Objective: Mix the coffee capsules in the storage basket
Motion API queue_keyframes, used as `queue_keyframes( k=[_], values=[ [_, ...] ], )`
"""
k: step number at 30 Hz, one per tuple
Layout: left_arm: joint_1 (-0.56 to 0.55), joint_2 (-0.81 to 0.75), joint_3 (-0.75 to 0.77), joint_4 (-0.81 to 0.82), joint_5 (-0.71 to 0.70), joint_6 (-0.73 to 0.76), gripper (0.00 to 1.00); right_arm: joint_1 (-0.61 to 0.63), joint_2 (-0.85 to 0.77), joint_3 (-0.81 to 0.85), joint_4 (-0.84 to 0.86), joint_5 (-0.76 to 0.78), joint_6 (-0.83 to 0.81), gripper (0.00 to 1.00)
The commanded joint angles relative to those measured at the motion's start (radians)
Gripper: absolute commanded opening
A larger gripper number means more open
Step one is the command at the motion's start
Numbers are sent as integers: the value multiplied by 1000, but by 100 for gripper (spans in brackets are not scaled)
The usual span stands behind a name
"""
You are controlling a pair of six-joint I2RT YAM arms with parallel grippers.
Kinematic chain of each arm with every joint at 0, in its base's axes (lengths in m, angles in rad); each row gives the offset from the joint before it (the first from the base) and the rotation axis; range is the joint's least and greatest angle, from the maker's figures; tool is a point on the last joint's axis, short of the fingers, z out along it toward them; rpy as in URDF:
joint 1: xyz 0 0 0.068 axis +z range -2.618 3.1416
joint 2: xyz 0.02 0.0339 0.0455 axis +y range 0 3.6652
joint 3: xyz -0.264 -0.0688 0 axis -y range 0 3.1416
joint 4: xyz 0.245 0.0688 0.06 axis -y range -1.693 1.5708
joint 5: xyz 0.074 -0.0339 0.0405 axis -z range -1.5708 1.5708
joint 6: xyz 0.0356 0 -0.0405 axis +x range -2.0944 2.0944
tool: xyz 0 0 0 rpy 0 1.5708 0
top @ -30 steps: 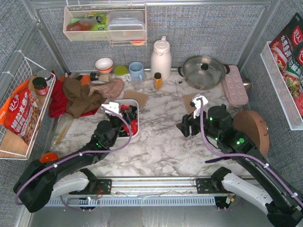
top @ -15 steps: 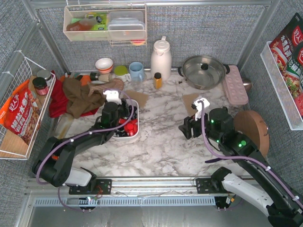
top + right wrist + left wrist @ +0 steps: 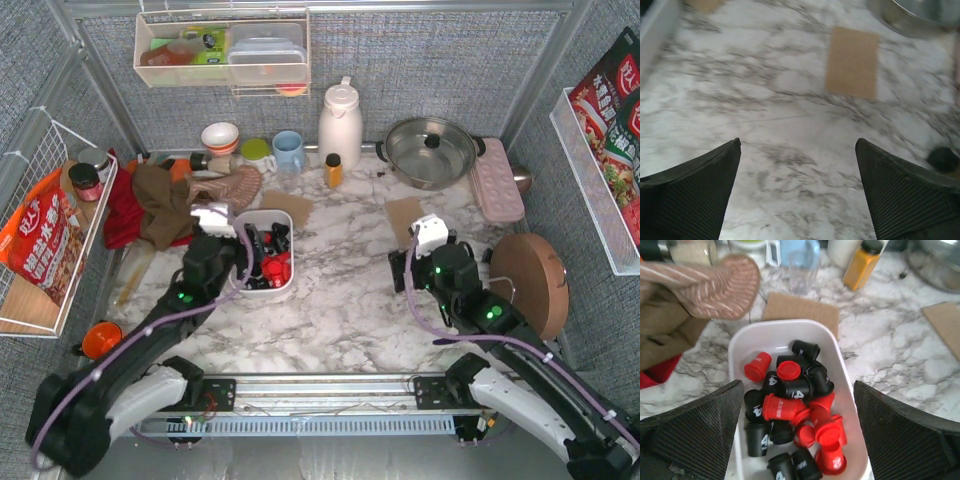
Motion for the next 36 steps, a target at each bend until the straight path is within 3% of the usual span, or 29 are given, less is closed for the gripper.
queue_keyframes(
  k=[1,6,11,15,21,28,36],
  values=[
    [1,-246,-37,-137,18,58,99,-10,-53,-171,295,273,-100,99],
    [1,-460,-103,-167,23,156,99,-65,-26,-377,614,332,-135,99],
    [-1,-623,-188,-132,6,144,99,-136,94,-412,623,296,-25,99],
    [-1,-683,-253,-63,16,121,99,-188,159,-453,711,296,-46,99],
    [-1,-632,-260,-44,56,107,99,-377,311,-456,837,293,148,99],
    [-1,-555,-213,-97,65,110,99,-482,400,-442,819,372,324,99],
    [-1,-458,-242,2,84,96,99,-515,425,-490,1006,424,210,99]
  ],
)
